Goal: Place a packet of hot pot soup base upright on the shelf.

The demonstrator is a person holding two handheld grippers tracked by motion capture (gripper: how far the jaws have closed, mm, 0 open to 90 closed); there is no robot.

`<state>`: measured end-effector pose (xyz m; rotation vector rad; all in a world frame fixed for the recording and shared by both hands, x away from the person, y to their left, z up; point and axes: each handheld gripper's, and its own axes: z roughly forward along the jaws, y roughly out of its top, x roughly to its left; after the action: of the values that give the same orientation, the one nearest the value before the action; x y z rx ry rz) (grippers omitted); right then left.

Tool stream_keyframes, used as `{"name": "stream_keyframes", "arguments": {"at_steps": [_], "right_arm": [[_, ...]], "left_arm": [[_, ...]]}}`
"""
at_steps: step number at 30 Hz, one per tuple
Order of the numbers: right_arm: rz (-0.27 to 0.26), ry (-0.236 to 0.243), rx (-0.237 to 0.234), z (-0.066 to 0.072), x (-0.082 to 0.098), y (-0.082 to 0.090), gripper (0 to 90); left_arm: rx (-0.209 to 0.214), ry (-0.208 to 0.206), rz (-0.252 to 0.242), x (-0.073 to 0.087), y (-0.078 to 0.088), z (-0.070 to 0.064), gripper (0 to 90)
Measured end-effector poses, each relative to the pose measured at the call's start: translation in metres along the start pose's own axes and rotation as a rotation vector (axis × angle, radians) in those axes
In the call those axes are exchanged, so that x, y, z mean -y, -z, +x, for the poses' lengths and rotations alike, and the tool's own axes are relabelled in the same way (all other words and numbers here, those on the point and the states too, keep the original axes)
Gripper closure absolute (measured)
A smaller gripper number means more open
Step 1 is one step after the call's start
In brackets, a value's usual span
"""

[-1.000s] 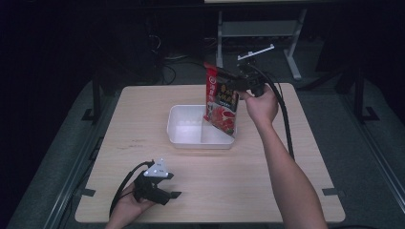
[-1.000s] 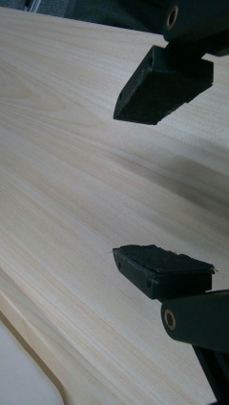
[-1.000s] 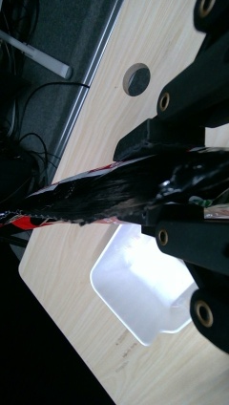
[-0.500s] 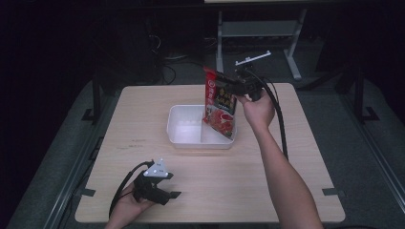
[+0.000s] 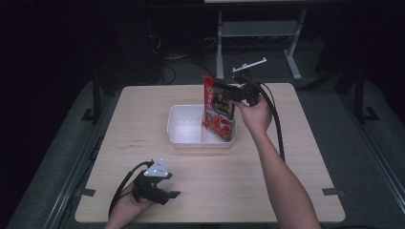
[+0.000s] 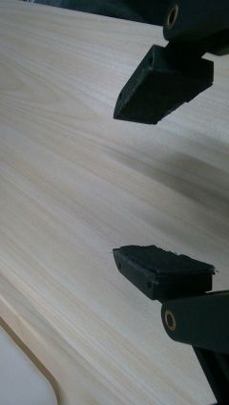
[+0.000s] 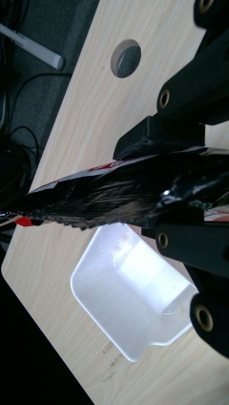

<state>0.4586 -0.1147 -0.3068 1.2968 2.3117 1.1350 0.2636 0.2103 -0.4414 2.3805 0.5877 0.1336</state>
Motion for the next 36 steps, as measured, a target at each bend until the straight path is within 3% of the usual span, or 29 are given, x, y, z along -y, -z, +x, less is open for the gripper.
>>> {"name": "stream_keyframes", "arguments": {"at_steps": [20,24,36], "right_arm": [[0.004,-0.078,-0.112,-0.018,0.02,0.0,61.0],[-0.001,-0.094,-0.154,-0.019,0.023,0.002,55.6],[0.029,-0.075,-0.173,-0.016,0.024,0.003,49.8]], "left_arm": [[-0.01,0.0,0.014,0.001,-0.001,0.0,28.5],[-0.012,-0.002,0.017,0.0,-0.001,0.0,28.4],[-0.016,0.004,0.015,0.002,0.0,0.0,28.1]]}}
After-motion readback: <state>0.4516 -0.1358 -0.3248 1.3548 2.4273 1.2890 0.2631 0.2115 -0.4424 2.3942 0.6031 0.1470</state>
